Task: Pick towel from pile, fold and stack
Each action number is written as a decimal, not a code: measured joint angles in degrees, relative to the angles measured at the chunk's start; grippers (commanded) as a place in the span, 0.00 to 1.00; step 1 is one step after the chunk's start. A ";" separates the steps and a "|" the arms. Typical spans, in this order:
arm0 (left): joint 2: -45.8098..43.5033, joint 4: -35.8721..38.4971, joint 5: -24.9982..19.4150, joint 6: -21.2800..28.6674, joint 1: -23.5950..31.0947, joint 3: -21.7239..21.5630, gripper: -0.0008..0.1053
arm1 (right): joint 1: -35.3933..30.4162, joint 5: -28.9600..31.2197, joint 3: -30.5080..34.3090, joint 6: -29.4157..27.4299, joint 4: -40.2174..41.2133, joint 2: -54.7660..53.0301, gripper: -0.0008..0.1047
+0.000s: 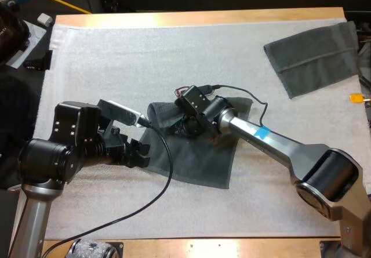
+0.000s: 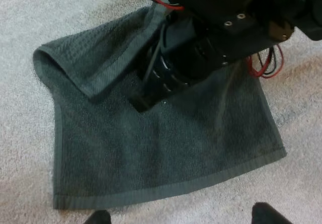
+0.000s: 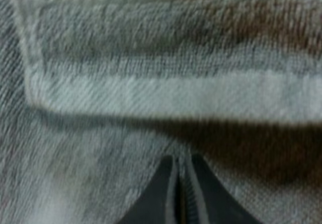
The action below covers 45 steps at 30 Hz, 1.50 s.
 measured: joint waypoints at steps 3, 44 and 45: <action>0.00 0.30 0.00 -0.11 0.00 0.00 0.53 | -0.25 0.85 -0.41 0.88 -1.50 1.17 0.01; 0.00 0.90 0.10 -0.11 0.00 0.00 0.53 | -5.02 14.31 -5.11 -1.00 -5.35 -8.43 0.01; 0.00 0.90 0.10 -0.11 0.00 0.00 0.53 | -4.80 14.84 -5.11 -1.76 -2.79 -10.25 0.01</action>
